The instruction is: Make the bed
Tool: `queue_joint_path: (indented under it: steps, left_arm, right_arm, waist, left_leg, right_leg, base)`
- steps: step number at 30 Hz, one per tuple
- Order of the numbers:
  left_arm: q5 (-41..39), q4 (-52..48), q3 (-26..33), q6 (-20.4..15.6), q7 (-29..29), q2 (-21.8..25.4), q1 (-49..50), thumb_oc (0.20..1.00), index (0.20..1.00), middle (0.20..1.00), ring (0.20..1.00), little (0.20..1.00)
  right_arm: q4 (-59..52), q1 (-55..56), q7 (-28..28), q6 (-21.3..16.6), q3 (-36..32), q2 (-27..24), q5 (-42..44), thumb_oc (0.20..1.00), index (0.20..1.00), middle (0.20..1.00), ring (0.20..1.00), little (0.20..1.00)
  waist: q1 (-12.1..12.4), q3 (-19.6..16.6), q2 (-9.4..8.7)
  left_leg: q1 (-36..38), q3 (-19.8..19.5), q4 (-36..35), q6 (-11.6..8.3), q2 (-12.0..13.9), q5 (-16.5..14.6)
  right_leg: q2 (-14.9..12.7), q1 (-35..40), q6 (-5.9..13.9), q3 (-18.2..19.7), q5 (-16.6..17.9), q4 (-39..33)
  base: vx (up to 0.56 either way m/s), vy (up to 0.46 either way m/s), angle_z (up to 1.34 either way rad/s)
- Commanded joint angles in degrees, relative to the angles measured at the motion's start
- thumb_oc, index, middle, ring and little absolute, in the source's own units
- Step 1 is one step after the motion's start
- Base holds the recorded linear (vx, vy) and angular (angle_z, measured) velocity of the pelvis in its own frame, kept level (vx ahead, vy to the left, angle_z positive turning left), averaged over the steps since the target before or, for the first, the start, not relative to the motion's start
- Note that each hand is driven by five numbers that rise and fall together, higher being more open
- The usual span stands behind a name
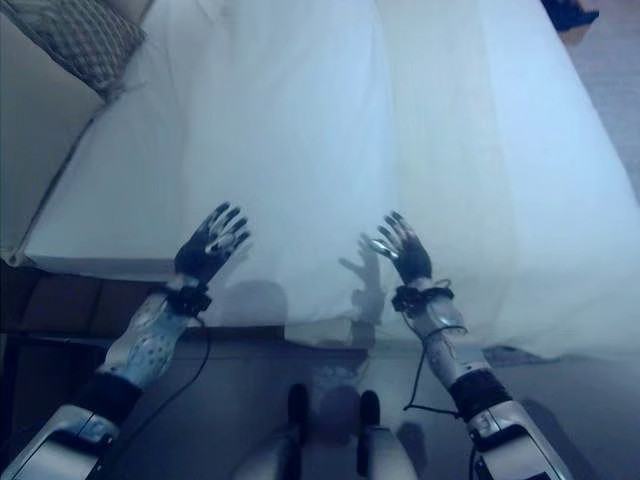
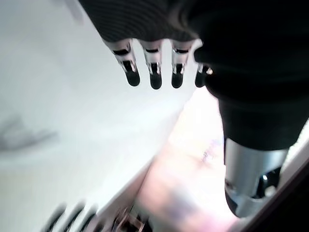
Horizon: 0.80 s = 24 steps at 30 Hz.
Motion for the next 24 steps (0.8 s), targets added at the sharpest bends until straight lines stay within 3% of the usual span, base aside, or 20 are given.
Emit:
queue_joint_path:
  steps: [1,3,4,6,7,11,14,15,18,24]
  left_arm:
    - [-5.8,0.1,0.0,-2.0,-1.4,-0.8,-5.6,1.0,1.0,1.0,1.0,1.0]
    - [-6.8,1.6,-0.3,-2.4,-1.1,-2.1,-7.3,1.0,1.0,1.0,1.0,1.0]
    - [-8.5,1.7,-0.5,-2.0,-0.9,-3.8,-9.1,1.0,1.0,1.0,1.0,1.0]
    - [-9.8,3.6,-0.4,-2.7,-0.4,-6.3,-12.6,1.0,1.0,1.0,1.0,1.0]
    - [-10.7,5.5,1.0,-3.8,0.8,-7.8,-15.3,1.0,1.0,1.0,1.0,1.0]
    - [-10.7,11.5,4.1,-7.3,5.4,-9.8,-20.5,1.0,1.0,1.0,1.0,1.0]
    - [-9.1,14.4,5.3,-8.5,7.9,-10.0,-22.1,1.0,1.0,1.0,1.0,1.0]
    - [-6.8,18.2,6.6,-9.7,11.1,-9.1,-23.3,1.0,1.0,1.0,1.0,1.0]
    - [-4.0,22.3,7.2,-10.1,14.7,-8.0,-24.8,1.0,1.0,1.0,1.0,1.0]
    - [-2.1,26.5,6.9,-10.0,17.7,-6.7,-26.3,1.0,1.0,1.0,1.0,1.0]
  right_arm:
    - [0.0,-8.2,3.2,-2.7,0.0,2.4,9.7,1.0,1.0,1.0,1.0,1.0]
    - [1.3,-10.0,3.4,-3.2,0.8,3.4,11.0,1.0,1.0,1.0,1.0,1.0]
    - [1.7,-11.8,3.4,-3.4,0.0,4.4,12.6,1.0,1.0,1.0,1.0,1.0]
    - [3.1,-15.5,3.4,-4.6,0.4,4.5,14.9,1.0,1.0,1.0,1.0,1.0]
    - [5.7,-19.4,2.5,-5.2,0.2,5.7,16.4,1.0,1.0,1.0,1.0,1.0]
    - [12.6,-24.5,-1.0,-6.7,-1.1,7.6,19.1,1.0,1.0,1.0,1.0,1.0]
    - [15.7,-26.2,-2.2,-6.2,-1.1,7.4,18.5,1.0,1.0,1.0,1.0,1.0]
    - [19.1,-28.2,-4.4,-5.6,-0.1,6.5,16.3,1.0,1.0,1.0,1.0,1.0]
    - [22.9,-30.2,-7.1,-5.3,1.0,6.0,14.9,1.0,1.0,1.0,1.0,1.0]
    - [27.8,-33.2,-9.6,-4.9,2.4,5.4,14.5,1.0,1.0,1.0,1.0,1.0]
  waist:
    - [2.5,-1.1,-1.91]
    - [2.5,-0.8,-2.25]
    - [2.2,-0.6,-1.98]
    - [2.5,0.2,-1.74]
    - [3.1,1.2,-2.08]
    - [3.5,2.2,-2.23]
    - [3.5,2.2,-2.2]
    - [3.7,2.2,-2.42]
    - [3.8,2.2,-2.28]
    - [4.1,2.2,-1.52]
  left_leg:
    - [-1.6,-1.0,-3.7,-0.68,-1.7,-1.1]
    - [-2.8,-1.1,-3.5,-0.67,-2.0,-1.1]
    - [-4.3,-2.2,-2.8,-0.75,-2.4,-0.7]
    - [-5.6,-2.3,-3.0,-0.98,-2.7,-0.5]
    - [-7.4,-2.4,-3.2,-1.51,-2.7,0.0]
    - [-11.1,-3.5,-2.1,-2.17,-3.0,-0.2]
    - [-14.2,-3.9,0.2,-2.18,-3.2,-0.9]
    - [-16.3,-4.3,3.0,-2.39,-3.0,-3.5]
    - [-21.3,-4.3,7.5,-2.45,-3.3,-5.1]
    - [-28.2,-4.9,11.4,-2.52,-3.3,-6.0]
  right_leg:
    - [-2.6,-0.9,5.53,-5.1,3.6,-7.7]
    - [-1.5,-2.4,5.48,-5.2,4.2,-8.9]
    - [-1.5,-2.6,5.92,-2.9,3.9,-9.2]
    - [-0.8,-3.0,5.36,-1.8,4.5,-10.3]
    - [-1.1,-3.9,5.28,-3.6,5.5,-11.3]
    - [-1.1,-7.2,5.1,-4.5,4.8,-10.1]
    - [-1.5,-10.4,4.68,-4.9,4.0,-7.6]
    - [-1.6,-12.6,4.69,-5.1,1.9,-4.6]
    - [-1.9,-17.6,4.36,-5.6,0.3,0.3]
    - [-2.5,-24.0,3.94,-6.6,-1.5,5.3]
  base:
    - [-0.03,0.04,-0.19]
    - [0.05,-0.044,-0.38]
    - [0.06,-0.029,-0.06]
    - [0.03,0.009,0.42]
    - [0.03,-0.031,0.37]
    - [0.07,-0.094,0.18]
    - [0.08,-0.054,0.19]
    - [0.12,-0.062,0.13]
    - [0.06,-0.035,0.13]
    - [0.02,-0.045,0.12]
